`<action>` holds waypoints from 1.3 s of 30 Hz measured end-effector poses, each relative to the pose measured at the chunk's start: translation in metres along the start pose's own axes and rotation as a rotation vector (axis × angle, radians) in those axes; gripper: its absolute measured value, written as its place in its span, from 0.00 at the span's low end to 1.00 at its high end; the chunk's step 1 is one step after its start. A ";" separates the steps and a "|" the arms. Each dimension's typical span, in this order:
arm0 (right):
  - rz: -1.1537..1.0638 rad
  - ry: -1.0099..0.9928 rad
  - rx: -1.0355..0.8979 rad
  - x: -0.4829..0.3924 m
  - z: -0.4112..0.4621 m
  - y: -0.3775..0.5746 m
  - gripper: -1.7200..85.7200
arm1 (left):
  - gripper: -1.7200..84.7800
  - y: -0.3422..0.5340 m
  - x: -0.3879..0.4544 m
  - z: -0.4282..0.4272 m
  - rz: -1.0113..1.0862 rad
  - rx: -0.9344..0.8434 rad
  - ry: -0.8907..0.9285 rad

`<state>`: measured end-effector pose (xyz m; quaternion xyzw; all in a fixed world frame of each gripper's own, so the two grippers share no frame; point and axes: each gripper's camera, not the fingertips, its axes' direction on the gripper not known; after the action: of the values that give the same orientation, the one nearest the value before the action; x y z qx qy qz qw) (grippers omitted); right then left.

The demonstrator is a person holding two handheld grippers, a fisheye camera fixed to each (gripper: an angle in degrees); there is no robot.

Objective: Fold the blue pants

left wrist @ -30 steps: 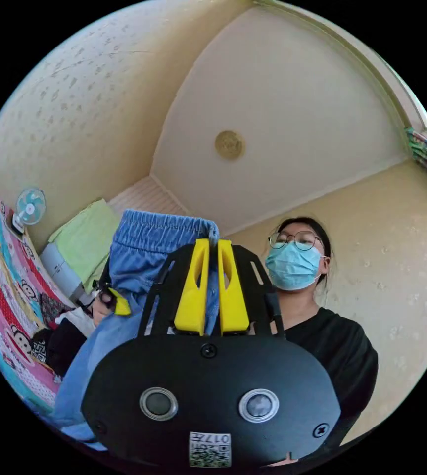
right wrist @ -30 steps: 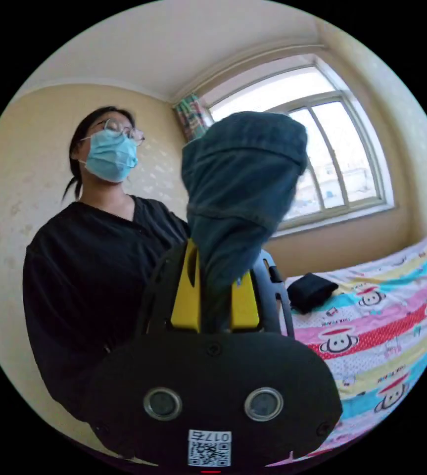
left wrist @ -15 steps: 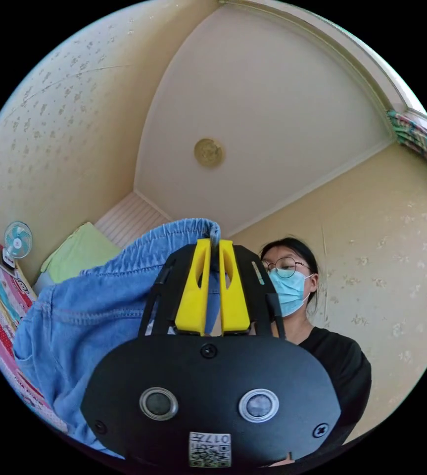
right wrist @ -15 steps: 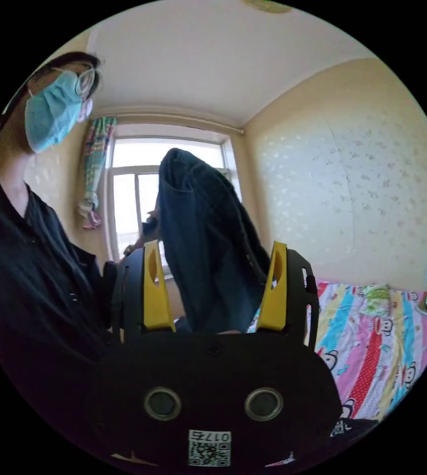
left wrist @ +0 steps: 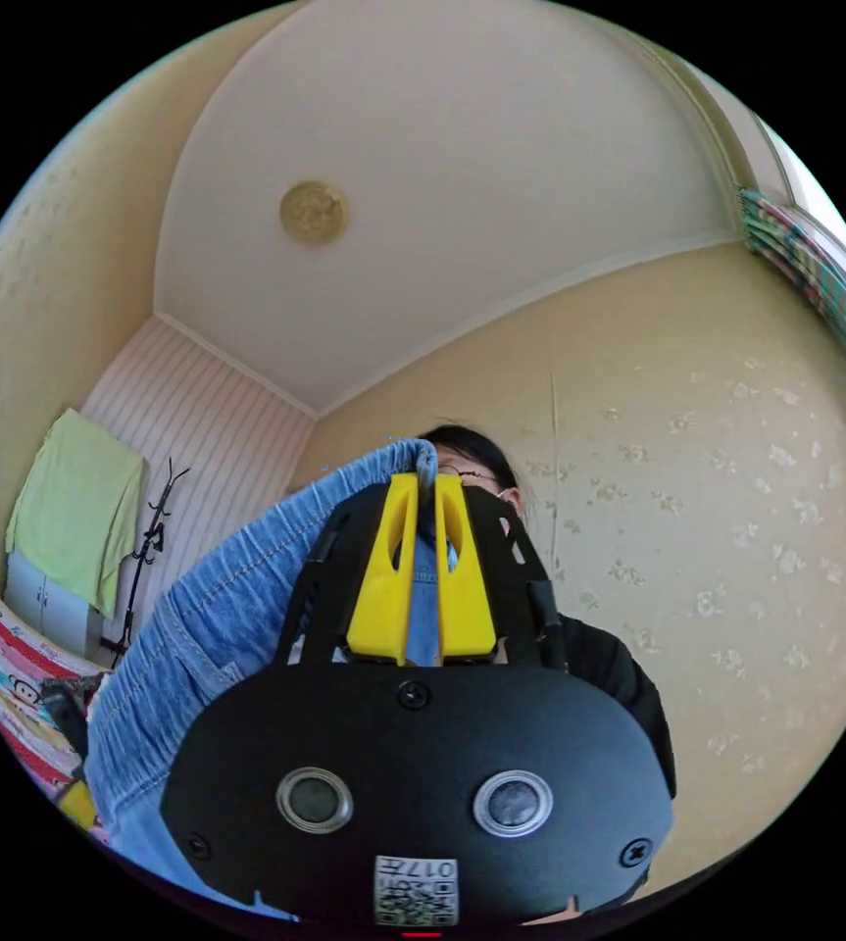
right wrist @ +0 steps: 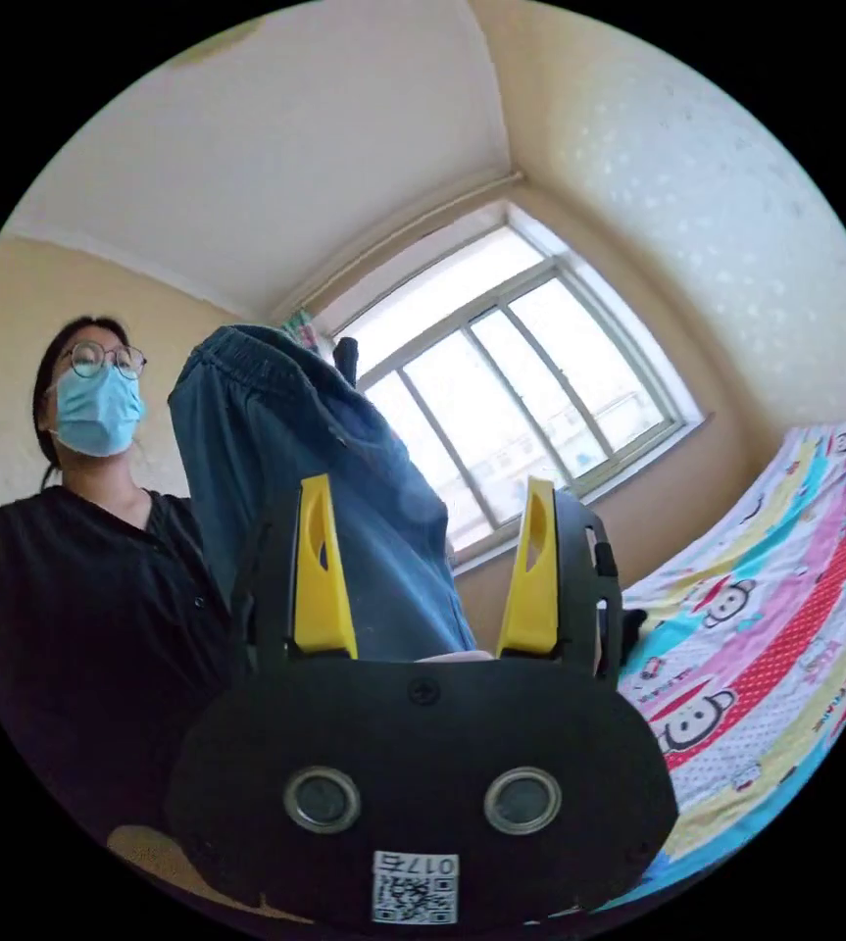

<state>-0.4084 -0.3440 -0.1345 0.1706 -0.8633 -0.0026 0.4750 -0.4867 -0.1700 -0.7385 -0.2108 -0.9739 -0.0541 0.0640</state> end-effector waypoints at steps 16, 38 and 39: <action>-0.554 0.457 0.175 -0.284 -0.107 -0.239 0.07 | 0.04 -0.178 0.189 -0.030 0.265 0.018 -0.832; 0.679 1.210 -0.540 0.286 -0.421 -0.131 0.13 | 0.09 -0.094 -0.168 -0.675 -1.218 -0.274 -1.697; 0.766 1.152 -0.592 0.297 -0.430 -0.074 0.13 | 0.10 -0.041 -0.160 -0.696 -1.316 -0.301 -1.662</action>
<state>-0.1791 -0.4335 0.3324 -0.3020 -0.4403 0.0203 0.8453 -0.2882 -0.3634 -0.0793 0.3793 -0.6179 -0.0369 -0.6877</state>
